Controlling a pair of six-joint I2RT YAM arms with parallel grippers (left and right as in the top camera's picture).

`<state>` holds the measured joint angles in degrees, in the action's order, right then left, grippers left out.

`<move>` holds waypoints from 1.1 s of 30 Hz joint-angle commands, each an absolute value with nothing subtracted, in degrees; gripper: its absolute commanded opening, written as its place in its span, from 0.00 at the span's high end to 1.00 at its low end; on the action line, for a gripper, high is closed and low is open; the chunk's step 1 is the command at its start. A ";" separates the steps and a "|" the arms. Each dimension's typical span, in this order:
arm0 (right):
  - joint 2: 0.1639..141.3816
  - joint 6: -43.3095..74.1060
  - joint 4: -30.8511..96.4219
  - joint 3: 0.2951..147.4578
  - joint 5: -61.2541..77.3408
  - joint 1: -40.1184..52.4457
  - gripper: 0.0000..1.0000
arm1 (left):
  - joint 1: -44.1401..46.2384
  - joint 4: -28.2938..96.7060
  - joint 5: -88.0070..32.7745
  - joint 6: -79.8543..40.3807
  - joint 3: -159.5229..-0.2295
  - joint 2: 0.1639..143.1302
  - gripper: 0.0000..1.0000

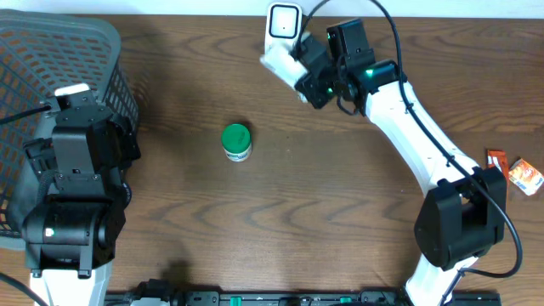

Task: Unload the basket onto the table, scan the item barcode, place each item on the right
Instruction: 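Carry the medicine box to the scanner and hold it before it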

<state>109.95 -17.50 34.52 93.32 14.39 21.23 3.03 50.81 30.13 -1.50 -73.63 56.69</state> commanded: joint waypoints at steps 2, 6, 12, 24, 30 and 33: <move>115.24 -16.32 30.61 97.86 6.81 20.43 0.75 | 2.70 50.76 30.61 -1.83 -73.30 56.49 0.04; 122.98 -17.91 29.12 106.91 -1.26 20.18 0.77 | 2.70 50.76 30.61 -1.80 -73.30 56.49 0.04; 136.35 -25.82 28.86 123.59 -12.47 20.29 0.75 | 2.70 50.76 30.61 -1.83 -73.30 56.49 0.04; 152.22 -49.60 8.36 129.73 -36.60 23.44 0.78 | 2.70 50.76 30.61 -1.80 -73.30 56.49 0.04; 153.42 -51.62 7.70 129.67 -38.89 25.80 0.81 | 2.70 50.76 30.61 -1.83 -73.30 56.49 0.04; 153.40 -54.72 6.72 129.67 -43.11 26.41 0.81 | 2.70 50.76 30.61 -1.80 -73.30 56.49 0.04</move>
